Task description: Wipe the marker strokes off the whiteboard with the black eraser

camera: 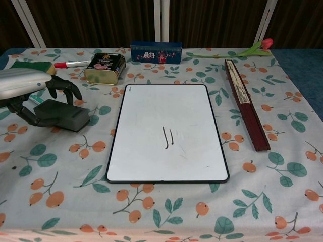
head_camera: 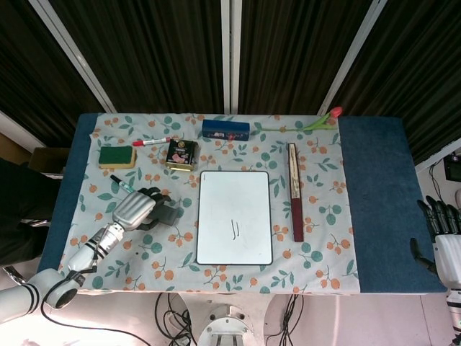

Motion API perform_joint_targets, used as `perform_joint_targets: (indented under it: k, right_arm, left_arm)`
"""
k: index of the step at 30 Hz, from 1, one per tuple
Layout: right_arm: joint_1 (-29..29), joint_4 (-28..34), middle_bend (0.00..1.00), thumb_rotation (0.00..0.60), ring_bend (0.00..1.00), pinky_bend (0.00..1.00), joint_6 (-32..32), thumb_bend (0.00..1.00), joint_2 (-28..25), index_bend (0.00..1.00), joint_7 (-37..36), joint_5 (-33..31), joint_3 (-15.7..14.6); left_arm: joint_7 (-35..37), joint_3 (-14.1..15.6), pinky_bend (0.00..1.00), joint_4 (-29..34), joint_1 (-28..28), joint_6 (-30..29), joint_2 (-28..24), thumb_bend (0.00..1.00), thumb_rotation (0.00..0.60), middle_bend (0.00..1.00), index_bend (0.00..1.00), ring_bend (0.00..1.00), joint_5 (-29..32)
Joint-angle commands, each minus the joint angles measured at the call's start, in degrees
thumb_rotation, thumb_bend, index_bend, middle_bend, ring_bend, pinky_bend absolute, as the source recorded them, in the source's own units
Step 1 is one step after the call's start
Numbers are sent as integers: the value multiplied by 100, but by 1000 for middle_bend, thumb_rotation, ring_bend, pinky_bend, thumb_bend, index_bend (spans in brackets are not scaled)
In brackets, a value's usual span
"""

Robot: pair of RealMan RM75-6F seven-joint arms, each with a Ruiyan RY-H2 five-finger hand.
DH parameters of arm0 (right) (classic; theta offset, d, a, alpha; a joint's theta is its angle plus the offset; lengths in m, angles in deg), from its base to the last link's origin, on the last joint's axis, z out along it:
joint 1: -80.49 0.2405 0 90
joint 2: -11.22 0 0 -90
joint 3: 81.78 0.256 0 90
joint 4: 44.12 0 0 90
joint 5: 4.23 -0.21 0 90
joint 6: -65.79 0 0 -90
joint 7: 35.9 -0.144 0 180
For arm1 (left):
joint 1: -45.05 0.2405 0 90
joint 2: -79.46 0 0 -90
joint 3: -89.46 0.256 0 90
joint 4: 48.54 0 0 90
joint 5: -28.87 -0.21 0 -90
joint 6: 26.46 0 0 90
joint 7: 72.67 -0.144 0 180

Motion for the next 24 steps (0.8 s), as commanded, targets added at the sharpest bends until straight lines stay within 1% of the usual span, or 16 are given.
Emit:
perform_joint_targets:
  k: [1,4,6,9,15,20,24]
  right_arm:
    - [1,-7,0,600,0,0,-11,378,2,0,-3,-4,-5]
    - [5,-18,0,600,0,0,-22,377,10,0,-9,-5,-7]
    - [6,-23,0,600,0,0,-22,377,13,0,-14,-6,-6]
    - [4,-28,0,600,0,0,-20,377,11,0,-15,-6,-7]
    - [9,-39,0,600,0,0,-39,377,16,0,-19,-6,-15]
    - [12,-38,0,600,0,0,-34,377,17,0,-20,-4,-11]
    - [17,-35,0,600,0,0,-40,378,10,0,-21,-14,-4]
  left_arm:
    - [-29,12,321,2,-5,16,18,314,600,342,277,208,-5]
    - [-63,17,324,8,-16,44,39,314,600,345,294,219,0]
    - [-64,3,343,12,-10,22,57,313,600,363,315,244,11]
    - [-66,-9,381,6,-3,3,71,314,600,409,364,287,23]
    - [-39,-29,455,-47,34,-77,131,349,600,521,481,387,38]
    - [-113,-105,475,-94,86,-214,206,352,600,559,520,425,95]
    - [-22,-159,476,97,107,-337,178,353,600,574,539,437,76]
